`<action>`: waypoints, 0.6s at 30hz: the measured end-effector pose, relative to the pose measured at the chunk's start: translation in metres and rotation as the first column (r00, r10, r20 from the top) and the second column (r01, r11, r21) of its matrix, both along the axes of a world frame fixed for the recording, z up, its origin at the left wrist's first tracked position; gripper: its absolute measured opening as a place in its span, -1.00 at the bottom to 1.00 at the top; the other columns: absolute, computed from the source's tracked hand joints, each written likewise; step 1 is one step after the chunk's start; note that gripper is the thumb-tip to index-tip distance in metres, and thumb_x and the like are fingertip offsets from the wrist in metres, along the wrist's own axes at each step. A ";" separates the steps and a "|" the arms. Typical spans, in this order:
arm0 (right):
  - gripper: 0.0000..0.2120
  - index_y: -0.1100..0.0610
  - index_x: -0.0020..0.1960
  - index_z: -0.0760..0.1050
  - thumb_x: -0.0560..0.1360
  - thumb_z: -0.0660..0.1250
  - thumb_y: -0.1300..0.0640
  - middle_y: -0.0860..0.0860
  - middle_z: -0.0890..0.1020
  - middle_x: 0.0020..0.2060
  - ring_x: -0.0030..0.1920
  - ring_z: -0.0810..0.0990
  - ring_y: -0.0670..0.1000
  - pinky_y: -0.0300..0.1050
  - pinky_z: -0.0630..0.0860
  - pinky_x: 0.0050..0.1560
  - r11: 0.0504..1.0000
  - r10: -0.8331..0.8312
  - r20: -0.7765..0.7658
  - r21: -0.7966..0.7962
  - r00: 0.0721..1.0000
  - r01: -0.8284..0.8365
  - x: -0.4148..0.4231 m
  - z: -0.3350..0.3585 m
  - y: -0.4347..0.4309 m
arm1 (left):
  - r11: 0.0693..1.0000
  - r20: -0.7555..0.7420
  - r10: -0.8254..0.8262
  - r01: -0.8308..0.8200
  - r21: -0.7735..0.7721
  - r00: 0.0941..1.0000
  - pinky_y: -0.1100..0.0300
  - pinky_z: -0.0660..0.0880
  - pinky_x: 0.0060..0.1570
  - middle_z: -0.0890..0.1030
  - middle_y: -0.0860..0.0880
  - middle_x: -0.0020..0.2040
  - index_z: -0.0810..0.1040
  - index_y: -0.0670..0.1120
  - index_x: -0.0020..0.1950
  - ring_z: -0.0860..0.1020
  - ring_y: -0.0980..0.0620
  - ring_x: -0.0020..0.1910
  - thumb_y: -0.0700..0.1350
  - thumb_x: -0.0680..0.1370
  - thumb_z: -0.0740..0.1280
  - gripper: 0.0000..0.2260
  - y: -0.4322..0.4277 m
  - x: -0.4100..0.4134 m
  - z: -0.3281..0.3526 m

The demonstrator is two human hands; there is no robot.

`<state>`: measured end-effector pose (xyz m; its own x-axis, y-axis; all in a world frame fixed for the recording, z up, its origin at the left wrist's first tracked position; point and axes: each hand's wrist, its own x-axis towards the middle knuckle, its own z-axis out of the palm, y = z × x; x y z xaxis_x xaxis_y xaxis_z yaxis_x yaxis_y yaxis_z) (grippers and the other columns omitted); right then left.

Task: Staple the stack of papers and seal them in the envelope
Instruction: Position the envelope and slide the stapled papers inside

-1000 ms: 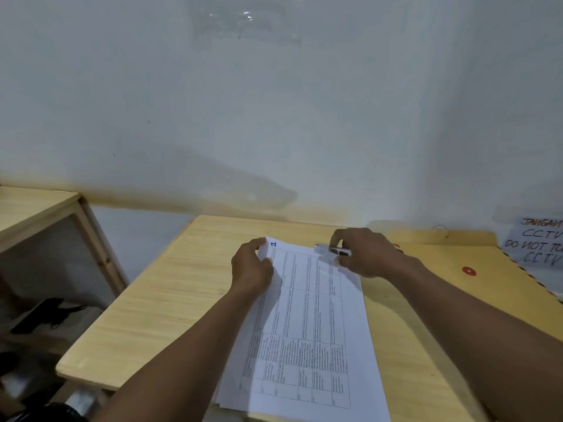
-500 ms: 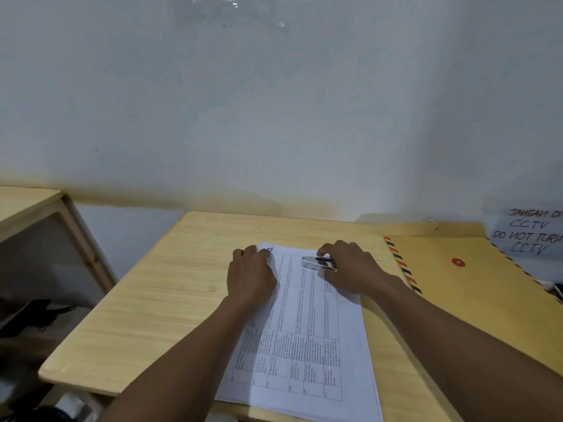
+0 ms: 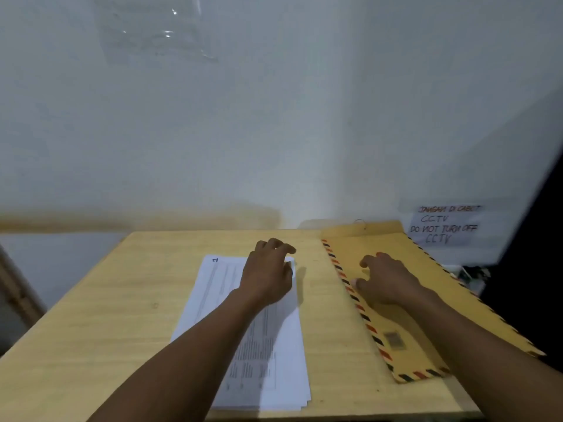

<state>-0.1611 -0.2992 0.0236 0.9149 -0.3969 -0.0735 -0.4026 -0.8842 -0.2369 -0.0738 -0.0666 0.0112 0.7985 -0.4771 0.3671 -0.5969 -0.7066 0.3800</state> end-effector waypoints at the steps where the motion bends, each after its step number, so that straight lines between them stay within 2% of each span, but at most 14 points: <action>1: -0.40 -0.03 0.45 0.32 0.49 0.28 -0.25 0.09 0.35 0.43 0.37 0.35 0.19 0.19 0.44 0.27 0.999 -0.040 -0.005 -0.020 0.999 0.040 -0.008 -0.003 -0.006 | 0.998 -0.018 -0.054 0.055 0.026 0.998 0.02 0.40 0.26 0.49 -0.03 0.38 0.52 0.00 0.36 0.38 -0.09 0.34 -0.12 0.58 0.27 -0.65 -0.013 -0.005 -0.002; 3: -0.41 -0.03 0.45 0.31 0.51 0.24 -0.26 0.09 0.34 0.41 0.38 0.31 0.20 0.19 0.40 0.28 0.994 -0.099 -0.005 -0.053 0.995 0.099 -0.022 -0.009 -0.014 | 0.985 -0.052 -0.143 0.147 0.094 0.988 -0.04 0.38 0.33 0.45 -0.02 0.44 0.47 0.02 0.42 0.35 -0.10 0.41 -0.08 0.59 0.27 -0.62 -0.041 -0.013 -0.007; 7: -0.45 -0.05 0.40 0.36 0.51 0.19 -0.30 0.08 0.36 0.37 0.37 0.30 0.19 0.17 0.39 0.24 0.989 -0.106 -0.011 -0.102 0.994 0.104 -0.037 -0.019 -0.017 | 0.931 -0.114 -0.268 0.287 0.223 0.957 -0.07 0.33 0.41 0.37 -0.02 0.53 0.39 0.05 0.49 0.29 -0.14 0.48 -0.04 0.61 0.20 -0.58 -0.079 -0.025 -0.018; 10: -0.47 -0.06 0.41 0.35 0.52 0.19 -0.28 0.08 0.35 0.38 0.38 0.29 0.19 0.18 0.38 0.25 0.990 -0.094 -0.015 -0.104 0.995 0.092 -0.040 -0.019 -0.021 | 0.897 -0.144 -0.310 0.340 0.283 0.940 -0.08 0.38 0.35 0.45 0.00 0.47 0.47 0.06 0.42 0.36 -0.11 0.41 -0.04 0.63 0.13 -0.63 -0.088 -0.031 -0.023; 14: -0.60 -0.05 0.35 0.37 0.55 0.19 -0.13 0.07 0.38 0.32 0.33 0.31 0.17 0.15 0.39 0.21 0.995 -0.078 -0.041 -0.062 0.996 0.075 -0.044 -0.014 -0.035 | 0.884 -0.082 -0.338 0.346 0.315 0.938 -0.02 0.43 0.19 0.59 -0.01 0.28 0.56 0.07 0.33 0.50 -0.11 0.24 -0.07 0.52 0.12 -0.58 -0.093 -0.029 -0.019; 18: -0.63 -0.02 0.32 0.37 0.53 0.21 -0.01 0.05 0.39 0.27 0.28 0.35 0.14 0.17 0.44 0.21 0.998 -0.058 -0.072 -0.025 0.996 0.056 -0.046 -0.010 -0.049 | 0.852 -0.066 -0.384 0.381 0.359 0.921 0.01 0.36 0.16 0.58 -0.02 0.22 0.59 0.07 0.31 0.48 -0.10 0.21 -0.05 0.57 0.18 -0.64 -0.104 -0.038 -0.012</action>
